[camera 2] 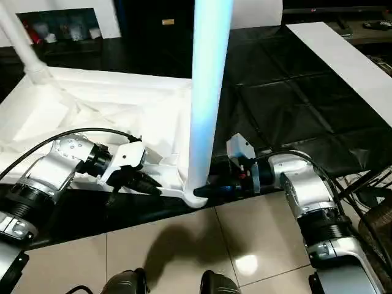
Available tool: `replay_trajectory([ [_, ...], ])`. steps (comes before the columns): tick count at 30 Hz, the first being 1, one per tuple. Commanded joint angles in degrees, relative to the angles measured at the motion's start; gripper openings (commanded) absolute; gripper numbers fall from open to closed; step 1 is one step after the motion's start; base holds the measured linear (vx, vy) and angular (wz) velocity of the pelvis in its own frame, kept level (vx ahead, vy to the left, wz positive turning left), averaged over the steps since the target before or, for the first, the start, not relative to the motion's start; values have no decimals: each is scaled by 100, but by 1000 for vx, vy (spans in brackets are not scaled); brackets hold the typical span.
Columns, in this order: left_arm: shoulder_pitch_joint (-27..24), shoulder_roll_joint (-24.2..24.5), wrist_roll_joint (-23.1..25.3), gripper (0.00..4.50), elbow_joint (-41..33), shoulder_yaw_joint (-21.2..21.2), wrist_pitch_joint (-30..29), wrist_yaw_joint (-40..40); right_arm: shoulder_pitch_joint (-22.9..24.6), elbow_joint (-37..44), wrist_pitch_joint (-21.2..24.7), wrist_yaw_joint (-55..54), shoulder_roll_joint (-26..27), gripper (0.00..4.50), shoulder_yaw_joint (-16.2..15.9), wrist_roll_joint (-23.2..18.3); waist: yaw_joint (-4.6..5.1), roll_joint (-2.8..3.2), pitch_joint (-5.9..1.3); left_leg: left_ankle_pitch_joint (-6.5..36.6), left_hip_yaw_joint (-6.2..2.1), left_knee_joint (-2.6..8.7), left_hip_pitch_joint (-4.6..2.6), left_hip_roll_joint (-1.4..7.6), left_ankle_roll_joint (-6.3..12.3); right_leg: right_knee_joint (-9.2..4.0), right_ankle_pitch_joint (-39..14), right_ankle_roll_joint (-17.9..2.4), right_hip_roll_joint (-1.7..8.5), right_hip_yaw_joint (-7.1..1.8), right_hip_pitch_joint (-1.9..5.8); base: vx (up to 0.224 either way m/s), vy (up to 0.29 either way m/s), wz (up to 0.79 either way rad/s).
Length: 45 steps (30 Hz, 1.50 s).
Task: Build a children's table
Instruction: Rotate leg to tighten
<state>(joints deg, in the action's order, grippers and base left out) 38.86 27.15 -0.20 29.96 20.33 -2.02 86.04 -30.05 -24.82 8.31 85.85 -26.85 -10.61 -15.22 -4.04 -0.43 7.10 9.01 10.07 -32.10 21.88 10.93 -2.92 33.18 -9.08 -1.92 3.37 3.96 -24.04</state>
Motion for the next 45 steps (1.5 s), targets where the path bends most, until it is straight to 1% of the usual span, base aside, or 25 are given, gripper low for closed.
replay_trajectory([
  [1, 35, -8, 84, 0, 20, 243, 76, 192, -23, 52, 13, 249, -30, 208, -110, -60, 19, -35, -420, 755, -15, 277, -111, 263, 686, -282, -954, -1470, 458, -288, 341, 0, 0, 0],
  [9, -38, -71, 4, 0, -8, 183, -27, 143, 202, 342, 243, 338, -40, 198, -154, -205, -36, -27, -426, 747, -14, 275, -118, 264, 645, -286, -965, -1435, 459, -294, 344, 0, 0, 0],
  [12, -61, -83, -15, 0, -44, 176, -60, 128, 230, 412, 363, 245, 14, 198, -86, -287, -49, -15, -427, 757, -17, 274, -112, 259, 640, -281, -951, -1463, 462, -289, 345, 0, 0, 0],
  [16, -70, -159, -2, 0, -58, 120, -181, -101, 271, 520, 608, -82, 161, 198, 36, -376, -57, -22, -419, 826, -21, 286, -117, 266, 572, -299, -1098, -1408, 463, -290, 347, 0, 0, 0],
  [19, -44, -385, 6, 0, -71, -15, -498, -624, 507, 801, 840, -470, 347, 198, 87, -496, -56, -55, -413, 952, -21, 292, -120, 256, 494, -334, -1426, -1322, 477, -287, 342, 0, 0, 0],
  [21, -44, -385, 6, 0, -71, -15, -498, -624, 507, 801, 840, -470, 347, 198, 87, -496, -48, -51, -393, 1081, -32, 304, -118, 249, 416, -376, -1832, -1197, 486, -288, 333, 0, 0, 0],
  [23, -29, -603, -32, 0, -115, -103, -816, -956, 698, 1021, 969, -825, 538, 198, 137, -544, -58, -40, -382, 1166, -31, 307, -137, 245, 362, -417, -2129, -1071, 492, -296, 313, 0, 0, 0],
  [24, -31, -729, -50, 0, -150, -130, -972, -1125, 795, 1115, 998, -1072, 666, 198, 156, -515, -50, -46, -373, 1212, -34, 320, -147, 252, 330, -417, -2160, -1060, 482, -302, 293, 0, 0, 0],
  [26, -31, -729, -50, 0, -150, -130, -972, -1125, 795, 1115, 998, -1072, 666, 198, 156, -515, -33, -56, -366, 1326, -50, 338, -142, 241, 287, -436, -2364, -1003, 494, -295, 304, 0, 0, 0],
  [27, -40, -883, -54, 0, -197, -143, -1126, -1332, 882, 1186, 981, -1540, 897, 198, 190, -367, -10, -76, -372, 1343, -52, 340, -136, 231, 271, -443, -2447, -964, 495, -295, 315, 0, 0, 0],
  [28, -38, -1010, -35, 0, -233, -141, -1261, -1506, 905, 1185, 961, -2072, 1150, 198, 229, -189, 18, -51, -360, 1373, -51, 349, -134, 236, 229, -455, -2493, -944, 499, -307, 291, 0, 0, 0],
  [29, -22, -1140, 20, 0, -259, -132, -1391, -1720, 883, 1136, 969, -2747, 1461, 198, 288, 26, 78, -54, -361, 1440, -71, 366, -129, 220, 147, -467, -2641, -905, 509, -297, 295, 0, 0, 0],
  [30, -12, -1181, 44, 0, -262, -129, -1429, -1794, 867, 1111, 979, -2957, 1556, 198, 308, 89, 119, -63, -352, 1482, -85, 378, -112, 212, 107, -475, -2748, -865, 507, -283, 309, 0, 0, 0],
  [32, 91, -1391, 144, 0, -164, -120, -1580, -2124, 679, 848, 957, -3909, 2089, 198, 457, 264, 204, -52, -347, 1613, -91, 381, -141, 206, 46, -505, -2924, -799, 505, -285, 277, 0, 0, 0],
  [33, 116, -1442, 166, 0, -142, -119, -1625, -2202, 637, 795, 956, -4128, 2213, 197, 490, 291, 252, -51, -346, 1671, -116, 389, -123, 192, 16, -513, -3069, -755, 508, -265, 299, 0, 0, 0],
  [35, 178, -1541, 222, 0, -62, -112, -1676, -2358, 484, 575, 891, -4663, 2463, 197, 586, 386, 297, -32, -356, 1650, -90, 376, -146, 187, 60, -539, -2934, -756, 492, -290, 260, 0, 0, 0],
  [36, 178, -1541, 222, 0, -62, -112, -1676, -2358, 484, 575, 891, -4663, 2463, 196, 586, 386, 300, -32, -364, 1657, -96, 372, -155, 185, 65, -538, -2883, -772, 495, -284, 265, 0, 0, 0],
  [37, 243, -1666, 276, 0, 28, -157, -1746, -2587, 310, 337, 821, -5241, 2720, 196, 709, 463, 311, -34, -374, 1597, -85, 366, -142, 184, 112, -519, -2698, -810, 486, -295, 282, 0, 0, 0],
  [38, 324, -1798, 323, 0, 153, -224, -1774, -2881, 109, 53, 730, -5872, 2973, 196, 870, 514, 325, -25, -365, 1580, -76, 368, -141, 190, 113, -514, -2622, -852, 487, -303, 261, 0, 0, 0],
  [39, 348, -1836, 337, 0, 189, -244, -1782, -2967, 50, -30, 704, -6056, 3047, 196, 917, 529, 364, -15, -370, 1583, -75, 366, -138, 182, 63, -498, -2553, -913, 478, -297, 250, 0, 0, 0],
  [40, 348, -1836, 337, 0, 189, -244, -1782, -2967, 50, -30, 704, -6056, 3047, 196, 917, 529, 357, -18, -383, 1583, -86, 368, -153, 179, 38, -497, -2488, -919, 474, -287, 269, 0, 0, 0],
  [41, 418, -1950, 375, 0, 294, -305, -1809, -3229, -120, -269, 629, -6600, 3262, 196, 1059, 570, 346, -13, -380, 1501, -69, 364, -139, 187, 99, -482, -2242, -957, 466, -306, 279, 0, 0, 0],
  [42, 419, -1951, 376, 0, 295, -305, -1810, -3233, -122, -272, 628, -6607, 3265, 196, 1061, 570, 359, -5, -381, 1462, -63, 365, -133, 194, 97, -462, -2112, -1004, 464, -316, 269, 0, 0, 0],
  [43, 467, -2033, 380, 0, 361, -357, -1819, -3402, -264, -484, 506, -6936, 3408, 266, 1180, 542, 359, 8, -401, 1393, -63, 365, -138, 190, 96, -440, -1905, -1059, 457, -308, 288, 0, 0, 0],
  [45, 424, -2041, 432, 0, 259, -369, -1860, -3397, -291, -505, 308, -7011, 3490, 272, 1225, 682, 367, -10, -407, 1289, -44, 352, -125, 183, 136, -417, -1615, -1150, 463, -321, 302, 0, 0, 0],
])
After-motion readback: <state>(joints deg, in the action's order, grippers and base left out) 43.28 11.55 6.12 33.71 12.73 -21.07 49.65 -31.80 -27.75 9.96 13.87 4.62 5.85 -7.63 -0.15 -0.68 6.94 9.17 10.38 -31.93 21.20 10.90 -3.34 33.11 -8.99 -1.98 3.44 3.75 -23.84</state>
